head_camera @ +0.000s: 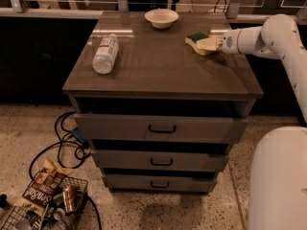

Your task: Place sponge into paper bowl

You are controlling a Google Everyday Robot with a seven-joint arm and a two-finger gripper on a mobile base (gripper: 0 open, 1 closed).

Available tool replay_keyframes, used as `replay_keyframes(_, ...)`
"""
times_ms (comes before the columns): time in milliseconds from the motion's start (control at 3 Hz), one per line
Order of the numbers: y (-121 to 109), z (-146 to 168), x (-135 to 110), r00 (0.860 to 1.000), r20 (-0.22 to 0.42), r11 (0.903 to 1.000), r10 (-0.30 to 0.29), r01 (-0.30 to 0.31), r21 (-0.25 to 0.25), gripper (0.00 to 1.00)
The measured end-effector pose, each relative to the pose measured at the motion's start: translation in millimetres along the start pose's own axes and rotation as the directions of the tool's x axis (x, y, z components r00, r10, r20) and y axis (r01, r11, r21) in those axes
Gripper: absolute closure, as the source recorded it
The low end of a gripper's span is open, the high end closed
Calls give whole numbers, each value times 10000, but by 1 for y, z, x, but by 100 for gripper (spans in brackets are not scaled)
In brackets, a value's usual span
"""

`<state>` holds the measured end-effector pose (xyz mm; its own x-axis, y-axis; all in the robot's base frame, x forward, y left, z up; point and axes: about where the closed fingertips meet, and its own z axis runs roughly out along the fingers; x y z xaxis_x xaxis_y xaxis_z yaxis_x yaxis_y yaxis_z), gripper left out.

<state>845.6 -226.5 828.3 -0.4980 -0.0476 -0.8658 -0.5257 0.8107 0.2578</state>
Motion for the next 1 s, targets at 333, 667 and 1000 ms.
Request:
replay_keyframes(333, 0, 0, 0, 10000, 0, 10000, 0, 0, 0, 100)
replay_keyframes(667, 5, -3, -9, 9994, -154, 9994, -307, 310, 183, 100)
replay_keyframes(1000, 15, -15, -37, 9932, -358, 9909, -1111, 1135, 720, 100)
